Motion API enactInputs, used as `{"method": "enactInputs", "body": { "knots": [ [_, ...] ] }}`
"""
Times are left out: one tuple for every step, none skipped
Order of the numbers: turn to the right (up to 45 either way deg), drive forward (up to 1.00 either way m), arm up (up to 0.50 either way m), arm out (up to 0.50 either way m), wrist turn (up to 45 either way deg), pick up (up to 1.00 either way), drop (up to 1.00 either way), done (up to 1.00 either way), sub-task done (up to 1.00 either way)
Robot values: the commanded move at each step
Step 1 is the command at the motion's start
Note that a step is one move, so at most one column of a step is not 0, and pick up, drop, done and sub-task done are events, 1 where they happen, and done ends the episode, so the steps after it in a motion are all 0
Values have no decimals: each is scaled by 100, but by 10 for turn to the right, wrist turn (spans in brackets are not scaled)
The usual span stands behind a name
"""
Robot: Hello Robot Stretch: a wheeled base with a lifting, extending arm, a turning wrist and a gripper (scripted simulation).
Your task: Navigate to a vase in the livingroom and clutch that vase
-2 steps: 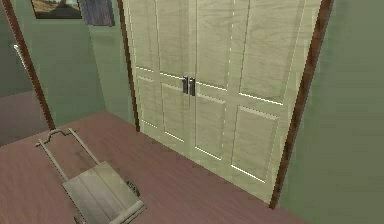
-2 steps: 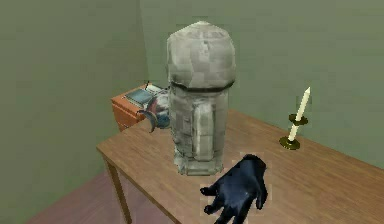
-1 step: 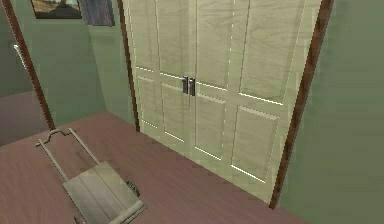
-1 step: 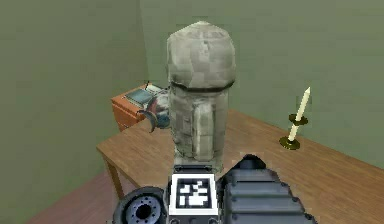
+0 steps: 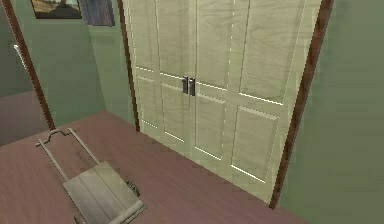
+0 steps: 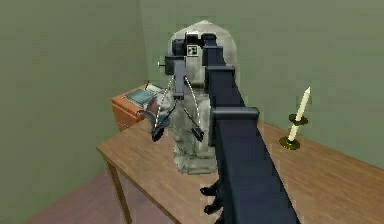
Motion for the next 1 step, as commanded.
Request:
{"method": "enactInputs", "body": {
  "knots": [
    [0, 0, 0, 0, 450, 0, 0, 0, 0]
  ]
}}
